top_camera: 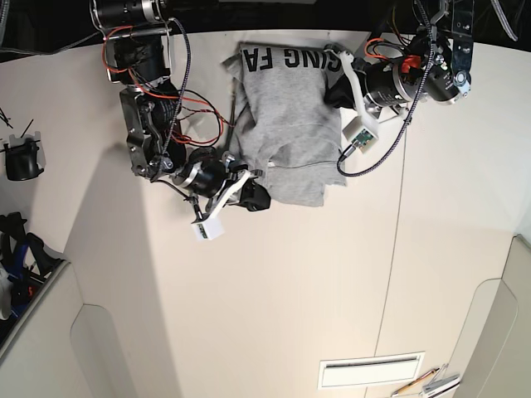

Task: Fold the T-shirt properly
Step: 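Release the shirt and lift both grippers away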

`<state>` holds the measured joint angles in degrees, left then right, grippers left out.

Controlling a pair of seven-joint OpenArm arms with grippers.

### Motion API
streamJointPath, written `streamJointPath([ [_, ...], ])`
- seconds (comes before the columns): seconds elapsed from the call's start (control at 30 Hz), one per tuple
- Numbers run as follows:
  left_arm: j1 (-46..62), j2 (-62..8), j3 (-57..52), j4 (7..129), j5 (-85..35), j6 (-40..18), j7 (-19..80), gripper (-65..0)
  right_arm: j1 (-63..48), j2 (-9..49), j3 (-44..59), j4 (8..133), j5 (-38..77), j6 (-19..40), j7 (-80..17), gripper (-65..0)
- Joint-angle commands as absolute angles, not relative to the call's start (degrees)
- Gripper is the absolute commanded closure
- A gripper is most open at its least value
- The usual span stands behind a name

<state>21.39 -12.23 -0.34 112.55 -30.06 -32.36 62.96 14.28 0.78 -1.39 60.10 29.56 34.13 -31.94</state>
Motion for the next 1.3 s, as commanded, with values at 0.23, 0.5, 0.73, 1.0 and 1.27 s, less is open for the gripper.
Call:
streamJointPath([
  [0.23,20.86,-12.43,-6.9,120.88,-30.92,-32.64,61.12,0.0,15.51,3.73,-1.34,66.13,29.39,34.28,-35.53,0.0],
  [0.5,21.56,-12.62,-13.98,121.12,-31.09,-34.11,61.56,0.0,15.4,9.74,-1.37,74.67,31.11,34.28,-41.08,0.0],
  [0.73,26.65,-13.69,-21.28,121.14,-31.73,-37.06,61.58,0.0,11.46,17.04,-0.6,80.95,40.18,34.28,-47.18,0.0],
  [1.0,34.09,-13.72,-30.96,121.14,-40.4,-40.0,64.99,0.0,-1.1,22.33,2.0,92.42,43.11,34.28,-49.78,0.0],
  [1.27,44.31,-13.69,-32.75,121.14,-40.49,-40.0,64.97,0.0,-13.74,24.91,2.26,99.31,44.29,34.28,-49.98,0.0],
])
